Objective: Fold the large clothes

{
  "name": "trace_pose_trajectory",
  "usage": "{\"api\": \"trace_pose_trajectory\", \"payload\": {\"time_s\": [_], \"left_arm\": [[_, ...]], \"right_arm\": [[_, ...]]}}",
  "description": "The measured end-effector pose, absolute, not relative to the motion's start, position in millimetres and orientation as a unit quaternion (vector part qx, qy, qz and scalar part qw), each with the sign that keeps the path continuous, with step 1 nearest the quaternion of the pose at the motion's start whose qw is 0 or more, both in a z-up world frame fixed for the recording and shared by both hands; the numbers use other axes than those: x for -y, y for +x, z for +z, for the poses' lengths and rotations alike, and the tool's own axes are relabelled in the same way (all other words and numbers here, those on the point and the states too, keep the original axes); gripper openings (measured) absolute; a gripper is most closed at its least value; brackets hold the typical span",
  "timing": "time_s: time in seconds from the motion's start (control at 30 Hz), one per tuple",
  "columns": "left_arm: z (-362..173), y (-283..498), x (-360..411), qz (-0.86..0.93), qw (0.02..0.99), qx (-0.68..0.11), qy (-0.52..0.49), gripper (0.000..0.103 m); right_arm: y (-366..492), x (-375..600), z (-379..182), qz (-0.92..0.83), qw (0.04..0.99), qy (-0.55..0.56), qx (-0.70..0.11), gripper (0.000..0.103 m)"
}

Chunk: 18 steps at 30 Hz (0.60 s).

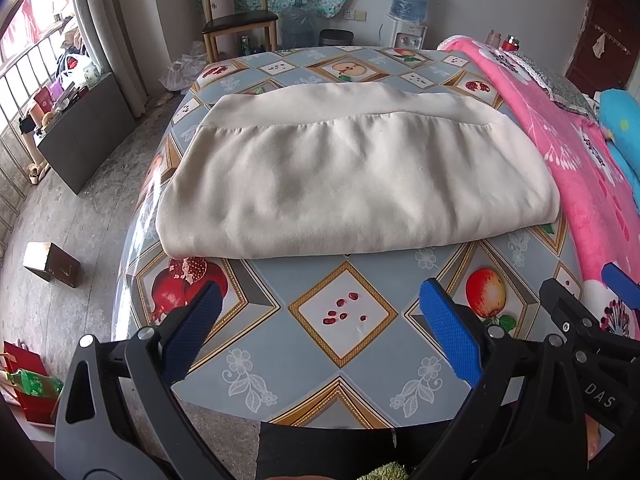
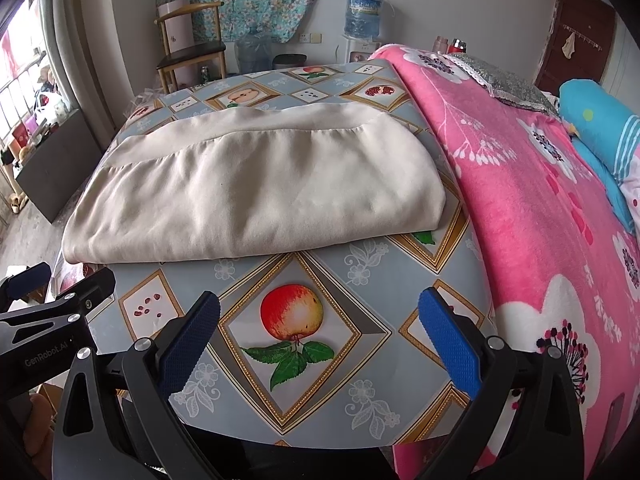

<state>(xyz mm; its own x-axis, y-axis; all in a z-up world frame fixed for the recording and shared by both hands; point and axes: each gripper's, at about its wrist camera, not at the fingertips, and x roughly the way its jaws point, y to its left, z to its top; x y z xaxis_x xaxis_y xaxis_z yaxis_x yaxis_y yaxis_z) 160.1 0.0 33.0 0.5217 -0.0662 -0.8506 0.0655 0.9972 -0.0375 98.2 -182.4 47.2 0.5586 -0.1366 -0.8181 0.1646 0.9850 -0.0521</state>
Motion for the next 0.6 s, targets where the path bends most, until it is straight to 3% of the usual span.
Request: {"api": "trace_pose_trajectory", "payload": {"time_s": [0.6], "left_arm": [[31.0,157.4,-1.1,-0.034,0.872,-0.488,-0.001,0.096]], "right_arm": [[96.5,182.4,47.6,-0.084,0.883,0.010,-0.462,0.097]]}}
